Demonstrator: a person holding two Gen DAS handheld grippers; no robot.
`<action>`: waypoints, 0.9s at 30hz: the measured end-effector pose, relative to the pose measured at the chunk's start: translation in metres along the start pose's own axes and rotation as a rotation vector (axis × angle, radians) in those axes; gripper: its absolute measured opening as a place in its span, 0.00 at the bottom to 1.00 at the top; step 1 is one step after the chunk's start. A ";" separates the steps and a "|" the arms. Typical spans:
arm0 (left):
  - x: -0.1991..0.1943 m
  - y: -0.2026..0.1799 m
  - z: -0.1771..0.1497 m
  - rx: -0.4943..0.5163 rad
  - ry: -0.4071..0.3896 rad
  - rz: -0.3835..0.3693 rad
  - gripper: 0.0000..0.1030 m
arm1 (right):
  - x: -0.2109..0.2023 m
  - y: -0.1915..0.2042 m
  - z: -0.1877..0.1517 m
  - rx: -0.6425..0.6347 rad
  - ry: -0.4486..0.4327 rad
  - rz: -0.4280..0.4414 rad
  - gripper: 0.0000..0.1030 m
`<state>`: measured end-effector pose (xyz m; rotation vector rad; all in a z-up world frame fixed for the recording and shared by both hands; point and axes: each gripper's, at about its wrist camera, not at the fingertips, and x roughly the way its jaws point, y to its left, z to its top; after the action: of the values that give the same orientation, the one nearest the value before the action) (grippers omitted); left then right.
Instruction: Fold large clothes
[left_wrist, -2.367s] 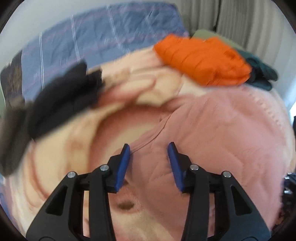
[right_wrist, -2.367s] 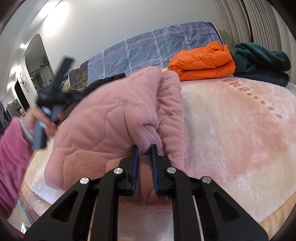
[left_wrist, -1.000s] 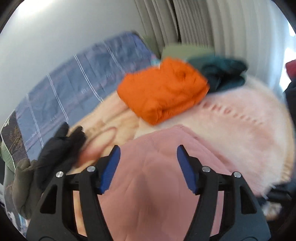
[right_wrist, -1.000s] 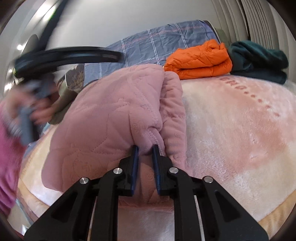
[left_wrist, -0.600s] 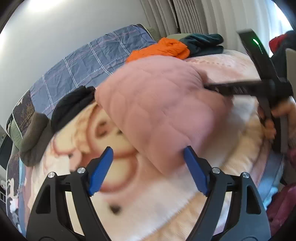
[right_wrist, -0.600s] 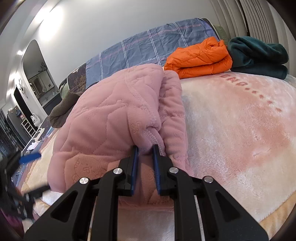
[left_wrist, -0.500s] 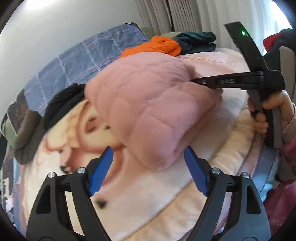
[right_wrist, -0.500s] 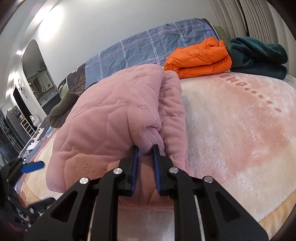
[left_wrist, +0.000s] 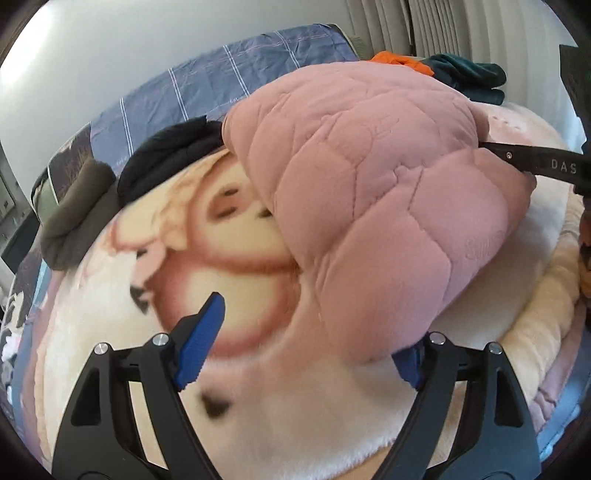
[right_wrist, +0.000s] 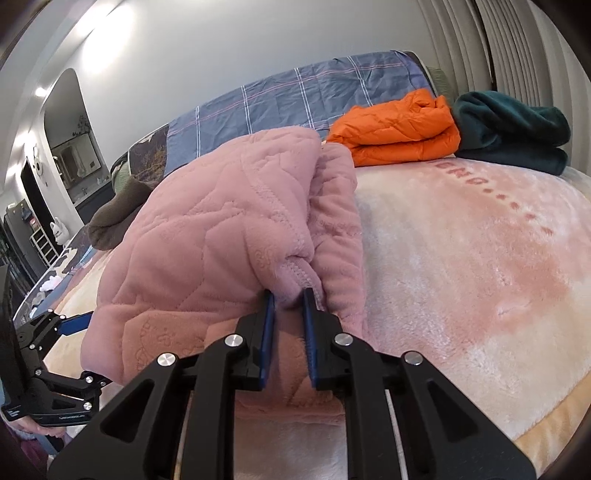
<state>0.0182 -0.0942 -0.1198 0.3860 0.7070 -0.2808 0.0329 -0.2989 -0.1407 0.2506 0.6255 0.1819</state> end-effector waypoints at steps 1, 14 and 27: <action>-0.003 -0.005 0.000 0.018 -0.001 0.012 0.81 | 0.000 -0.001 0.000 0.002 0.000 0.005 0.14; -0.082 -0.002 0.069 0.076 -0.215 -0.229 0.26 | 0.000 -0.005 -0.001 0.017 -0.013 0.024 0.16; 0.052 -0.025 0.132 0.137 -0.146 -0.130 0.54 | 0.000 -0.010 0.003 0.021 0.034 0.079 0.16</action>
<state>0.1223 -0.1804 -0.0689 0.4454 0.5720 -0.4774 0.0360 -0.3094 -0.1411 0.2933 0.6515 0.2562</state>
